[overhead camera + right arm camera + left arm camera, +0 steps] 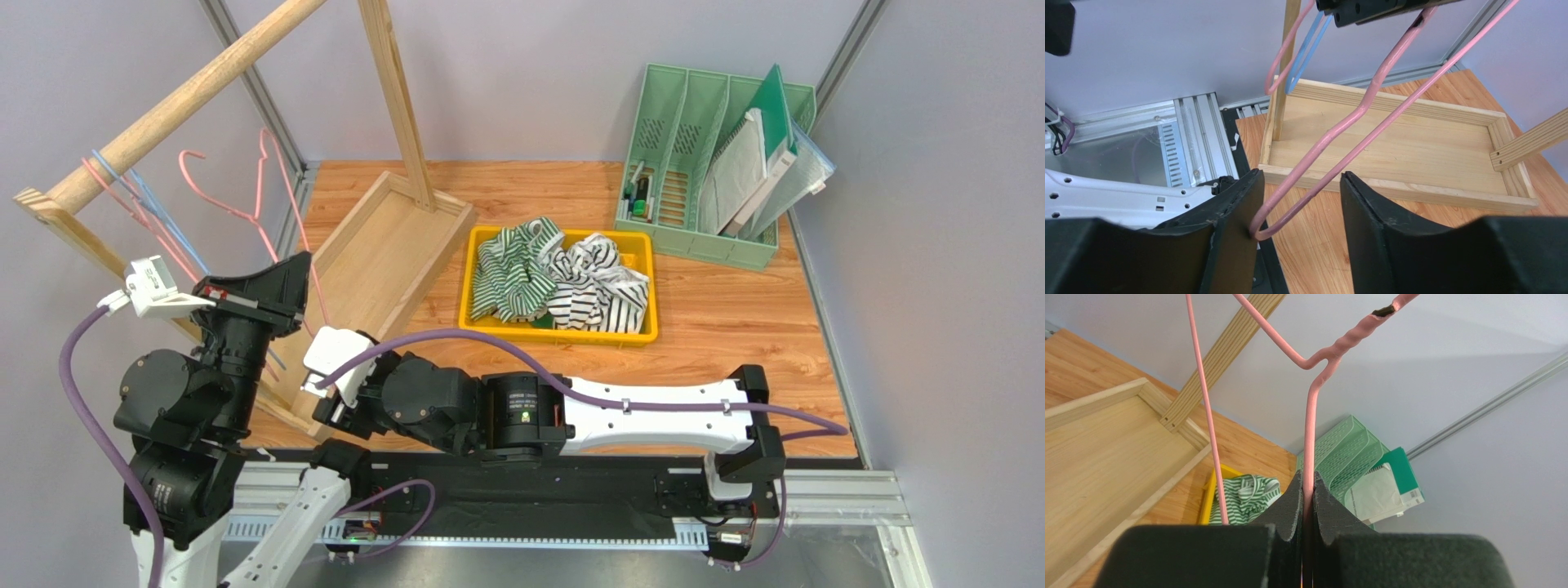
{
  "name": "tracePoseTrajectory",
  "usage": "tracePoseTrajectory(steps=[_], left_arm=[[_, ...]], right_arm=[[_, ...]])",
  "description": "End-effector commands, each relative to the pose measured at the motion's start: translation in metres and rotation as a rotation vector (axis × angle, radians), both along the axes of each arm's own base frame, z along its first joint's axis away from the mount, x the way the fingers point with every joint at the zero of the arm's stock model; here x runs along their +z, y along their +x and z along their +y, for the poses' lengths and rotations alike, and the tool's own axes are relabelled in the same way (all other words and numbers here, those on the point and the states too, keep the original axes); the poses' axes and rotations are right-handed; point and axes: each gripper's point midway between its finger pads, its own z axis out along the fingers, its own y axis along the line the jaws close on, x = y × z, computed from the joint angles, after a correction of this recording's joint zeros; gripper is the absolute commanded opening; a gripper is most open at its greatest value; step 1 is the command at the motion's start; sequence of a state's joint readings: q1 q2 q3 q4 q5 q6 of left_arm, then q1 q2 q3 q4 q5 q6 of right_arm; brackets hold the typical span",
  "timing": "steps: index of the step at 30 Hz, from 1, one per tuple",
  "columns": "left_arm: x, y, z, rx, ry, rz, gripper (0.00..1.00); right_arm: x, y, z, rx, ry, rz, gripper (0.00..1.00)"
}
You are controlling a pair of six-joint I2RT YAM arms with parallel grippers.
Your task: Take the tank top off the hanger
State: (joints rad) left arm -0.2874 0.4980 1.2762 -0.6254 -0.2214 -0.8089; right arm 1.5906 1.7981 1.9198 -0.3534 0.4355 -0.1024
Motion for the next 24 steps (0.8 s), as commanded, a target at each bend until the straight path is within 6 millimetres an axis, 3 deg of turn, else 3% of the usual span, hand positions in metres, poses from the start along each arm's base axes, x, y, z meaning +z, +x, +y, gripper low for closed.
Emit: tracePoseTrajectory(steps=[1,5,14,19,24], left_arm=[[0.004,-0.006,0.003,0.006,0.01,-0.024,0.0],[0.004,-0.006,0.003,0.004,0.01,-0.025,0.0],[0.004,-0.009,0.0,-0.015,0.007,-0.03,0.0],[0.002,-0.008,-0.005,-0.038,0.005,-0.029,0.0],[0.001,-0.006,-0.008,-0.052,0.007,-0.032,0.0]], right_arm=[[0.042,0.004,0.0,-0.046,0.128,-0.045,0.48],[0.043,0.005,0.001,-0.053,0.134,-0.046,0.31],[0.046,0.016,-0.007,-0.135,0.156,-0.05,0.1],[0.047,0.026,-0.015,-0.221,0.151,-0.058,0.0],[0.048,0.028,-0.024,-0.269,0.147,-0.066,0.0]])
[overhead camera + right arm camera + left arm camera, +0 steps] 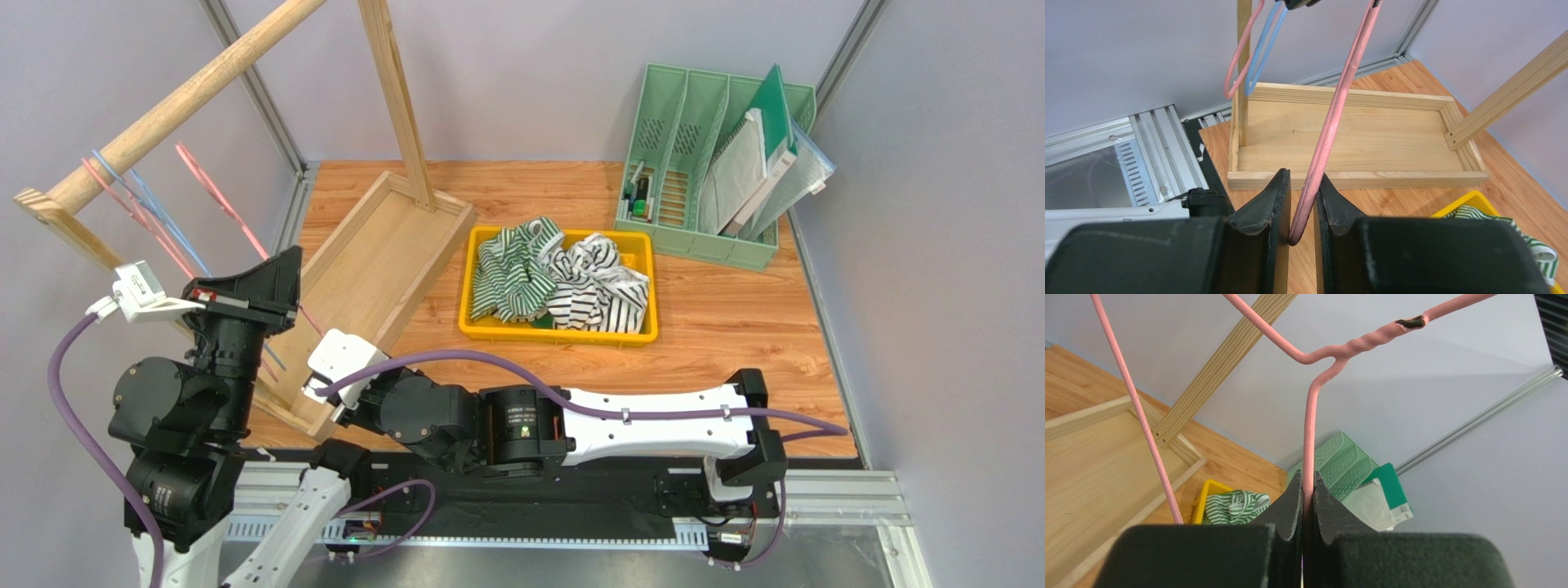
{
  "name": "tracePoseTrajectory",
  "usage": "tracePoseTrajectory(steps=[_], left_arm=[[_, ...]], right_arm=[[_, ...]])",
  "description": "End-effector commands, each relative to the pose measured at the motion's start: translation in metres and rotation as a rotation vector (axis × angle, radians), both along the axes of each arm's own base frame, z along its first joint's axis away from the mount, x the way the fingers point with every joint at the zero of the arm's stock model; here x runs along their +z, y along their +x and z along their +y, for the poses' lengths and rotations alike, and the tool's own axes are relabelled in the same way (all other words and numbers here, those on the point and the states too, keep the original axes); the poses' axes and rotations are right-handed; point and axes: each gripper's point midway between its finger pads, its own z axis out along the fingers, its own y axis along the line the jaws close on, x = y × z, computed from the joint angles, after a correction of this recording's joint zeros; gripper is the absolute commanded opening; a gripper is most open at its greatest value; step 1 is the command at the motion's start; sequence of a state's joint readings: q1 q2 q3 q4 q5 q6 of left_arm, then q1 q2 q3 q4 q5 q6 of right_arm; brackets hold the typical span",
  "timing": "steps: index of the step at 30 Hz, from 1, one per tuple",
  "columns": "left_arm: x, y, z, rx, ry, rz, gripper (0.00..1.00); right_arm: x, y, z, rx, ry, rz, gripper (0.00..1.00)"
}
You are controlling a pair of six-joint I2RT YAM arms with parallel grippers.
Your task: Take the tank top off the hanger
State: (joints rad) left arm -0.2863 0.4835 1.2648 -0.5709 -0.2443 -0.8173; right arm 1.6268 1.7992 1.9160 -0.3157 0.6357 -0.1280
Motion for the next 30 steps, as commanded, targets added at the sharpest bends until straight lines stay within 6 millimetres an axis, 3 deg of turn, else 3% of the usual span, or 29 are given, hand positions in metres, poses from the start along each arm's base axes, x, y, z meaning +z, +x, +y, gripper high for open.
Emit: tracePoseTrajectory(steps=[1,8,11,21,26,27,29,30], left_arm=[[-0.011,-0.004,-0.013,-0.076,0.039,0.023,0.0],[-0.011,-0.007,-0.013,-0.08,0.038,-0.015,0.44],[-0.009,-0.009,-0.013,-0.081,0.036,-0.034,0.55],[-0.009,-0.01,-0.026,-0.148,0.067,-0.029,0.65],[-0.006,-0.02,-0.03,-0.187,0.114,-0.061,0.76],[-0.005,-0.025,-0.031,-0.196,0.124,-0.074,0.77],[-0.006,-0.029,-0.037,-0.234,0.154,-0.092,0.82],[-0.006,-0.033,-0.04,-0.252,0.163,-0.102,0.82]], right_arm=[[0.041,0.018,-0.015,-0.121,0.129,-0.022,0.0],[0.041,0.022,-0.029,-0.16,0.132,-0.018,0.0],[0.04,0.024,-0.034,-0.179,0.13,-0.013,0.0],[0.038,0.03,-0.047,-0.231,0.139,0.004,0.0],[0.04,0.034,-0.072,-0.248,0.153,0.006,0.0],[0.027,0.037,-0.075,-0.258,0.121,-0.006,0.0],[0.032,0.045,-0.091,-0.291,0.143,-0.007,0.0],[0.023,0.048,-0.095,-0.299,0.123,-0.008,0.0]])
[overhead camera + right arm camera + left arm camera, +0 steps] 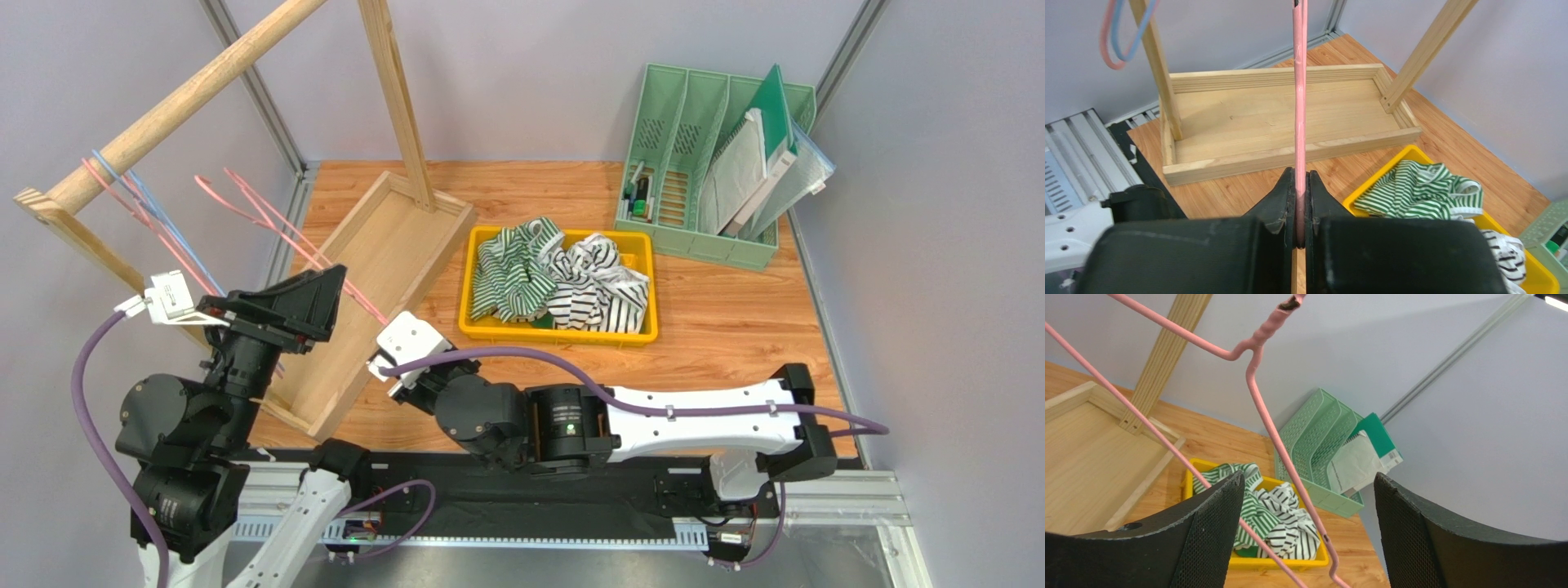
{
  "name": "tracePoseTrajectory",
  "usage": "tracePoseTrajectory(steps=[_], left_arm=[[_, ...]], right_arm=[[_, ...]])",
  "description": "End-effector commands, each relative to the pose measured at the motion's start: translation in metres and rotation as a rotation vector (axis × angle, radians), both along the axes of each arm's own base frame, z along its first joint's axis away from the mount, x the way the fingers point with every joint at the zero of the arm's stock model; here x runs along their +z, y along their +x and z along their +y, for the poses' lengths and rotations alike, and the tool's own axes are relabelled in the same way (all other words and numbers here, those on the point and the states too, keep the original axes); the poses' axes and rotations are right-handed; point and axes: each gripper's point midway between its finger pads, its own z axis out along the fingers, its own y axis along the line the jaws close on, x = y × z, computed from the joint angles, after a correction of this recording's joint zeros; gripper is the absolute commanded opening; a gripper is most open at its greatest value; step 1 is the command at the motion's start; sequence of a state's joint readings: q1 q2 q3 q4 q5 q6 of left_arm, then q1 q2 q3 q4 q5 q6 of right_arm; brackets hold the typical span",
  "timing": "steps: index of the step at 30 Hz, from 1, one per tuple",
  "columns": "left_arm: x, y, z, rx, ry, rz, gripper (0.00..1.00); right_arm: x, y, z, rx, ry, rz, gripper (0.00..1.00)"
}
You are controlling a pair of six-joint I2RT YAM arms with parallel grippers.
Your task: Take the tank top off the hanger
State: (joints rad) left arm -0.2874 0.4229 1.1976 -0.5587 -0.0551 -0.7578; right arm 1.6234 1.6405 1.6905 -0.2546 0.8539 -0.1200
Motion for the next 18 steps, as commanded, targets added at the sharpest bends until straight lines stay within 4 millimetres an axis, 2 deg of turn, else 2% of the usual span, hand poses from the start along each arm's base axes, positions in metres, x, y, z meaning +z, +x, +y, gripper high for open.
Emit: tracePoseTrajectory(steps=[1,2,3,4,6,7,9,10,12,13,15,16,17,18], left_arm=[[0.008,-0.021,-0.016,-0.113,0.076,-0.087,0.84],[0.009,-0.024,-0.018,-0.131,0.091,-0.099,0.85],[0.009,-0.026,-0.021,-0.147,0.102,-0.104,0.85],[0.008,-0.029,-0.026,-0.181,0.117,-0.108,0.86],[0.006,-0.031,-0.03,-0.205,0.15,-0.115,0.86],[0.004,-0.035,-0.033,-0.226,0.163,-0.111,0.86],[0.001,-0.037,-0.034,-0.236,0.185,-0.108,0.86],[-0.003,-0.038,-0.034,-0.24,0.207,-0.102,0.87],[-0.007,-0.039,-0.034,-0.241,0.223,-0.098,0.87],[-0.013,-0.038,-0.034,-0.238,0.232,-0.083,0.87],[-0.017,-0.04,-0.032,-0.233,0.236,-0.08,0.87],[-0.02,-0.039,-0.031,-0.228,0.239,-0.074,0.87],[-0.021,-0.039,-0.03,-0.225,0.239,-0.072,0.87],[-0.022,-0.042,-0.029,-0.223,0.239,-0.081,0.87]], right_arm=[[0.028,0.023,-0.04,-0.095,0.126,0.011,0.0],[0.024,0.025,-0.046,-0.104,0.123,0.015,0.0],[0.031,0.028,-0.057,-0.11,0.146,0.02,0.0],[0.018,0.034,-0.063,-0.125,0.12,0.023,0.0],[0.018,0.041,-0.08,-0.144,0.127,0.028,0.0],[0.005,0.05,-0.087,-0.163,0.092,0.031,0.0],[-0.001,0.055,-0.095,-0.154,0.084,0.049,0.0],[-0.001,0.064,-0.106,-0.166,0.077,0.055,0.0],[-0.004,0.067,-0.106,-0.117,0.057,0.073,0.0],[-0.006,0.075,-0.111,-0.121,0.036,0.075,0.0],[0.006,0.078,-0.11,-0.085,0.032,0.066,0.0],[0.005,0.085,-0.109,-0.082,0.018,0.068,0.0],[0.005,0.084,-0.101,-0.034,0.013,0.078,0.0],[0.016,0.087,-0.098,-0.018,0.039,0.081,0.0]])
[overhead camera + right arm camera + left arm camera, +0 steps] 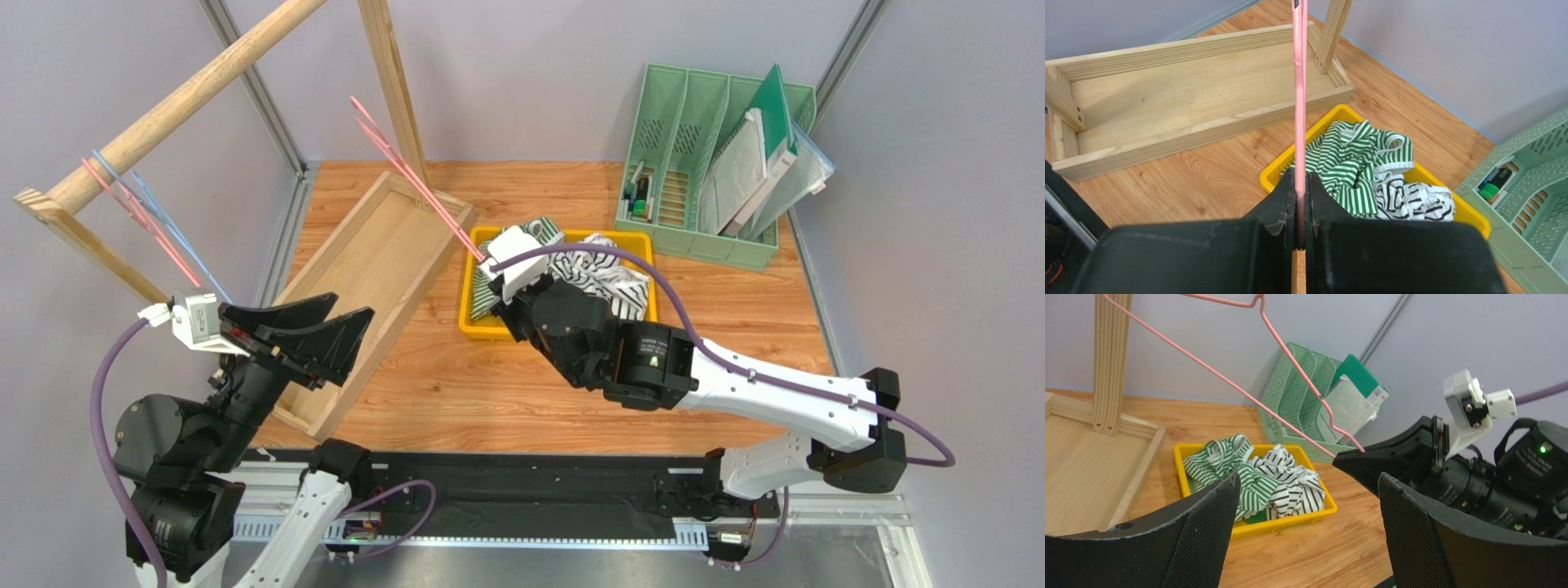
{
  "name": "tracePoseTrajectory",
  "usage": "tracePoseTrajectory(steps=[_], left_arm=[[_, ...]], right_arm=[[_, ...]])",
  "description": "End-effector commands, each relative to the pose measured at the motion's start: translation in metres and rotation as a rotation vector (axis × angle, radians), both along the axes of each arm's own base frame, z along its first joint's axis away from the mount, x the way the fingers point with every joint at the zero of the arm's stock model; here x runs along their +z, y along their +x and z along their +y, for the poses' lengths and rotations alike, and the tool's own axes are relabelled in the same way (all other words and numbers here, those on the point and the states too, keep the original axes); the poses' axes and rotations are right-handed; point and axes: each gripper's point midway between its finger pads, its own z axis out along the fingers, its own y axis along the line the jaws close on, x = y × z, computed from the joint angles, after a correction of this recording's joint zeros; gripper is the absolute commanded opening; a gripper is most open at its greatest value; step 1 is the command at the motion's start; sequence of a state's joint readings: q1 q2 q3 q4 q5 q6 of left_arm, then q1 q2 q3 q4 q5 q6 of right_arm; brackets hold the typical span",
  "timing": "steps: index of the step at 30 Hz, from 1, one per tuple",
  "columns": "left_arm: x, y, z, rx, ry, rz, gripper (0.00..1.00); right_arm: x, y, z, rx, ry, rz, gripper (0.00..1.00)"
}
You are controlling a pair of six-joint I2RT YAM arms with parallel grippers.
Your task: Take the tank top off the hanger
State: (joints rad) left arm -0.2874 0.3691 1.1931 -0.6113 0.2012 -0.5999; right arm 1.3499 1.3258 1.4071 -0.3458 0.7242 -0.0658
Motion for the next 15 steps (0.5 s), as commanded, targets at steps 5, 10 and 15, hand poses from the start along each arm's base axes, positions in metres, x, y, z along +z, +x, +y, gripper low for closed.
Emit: tracePoseTrajectory(steps=[5,10,15], left_arm=[[-0.014,-0.014,0.0,-0.023,0.061,-0.022,0.88],[-0.012,-0.028,0.003,-0.031,0.083,-0.04,0.88],[-0.008,-0.043,0.013,0.002,0.069,-0.084,0.88]], right_arm=[[0.043,0.026,0.042,0.123,0.055,0.009,0.0],[0.074,0.042,0.077,0.17,0.124,0.015,0.0],[0.086,0.048,0.111,0.215,0.144,0.011,0.0]])
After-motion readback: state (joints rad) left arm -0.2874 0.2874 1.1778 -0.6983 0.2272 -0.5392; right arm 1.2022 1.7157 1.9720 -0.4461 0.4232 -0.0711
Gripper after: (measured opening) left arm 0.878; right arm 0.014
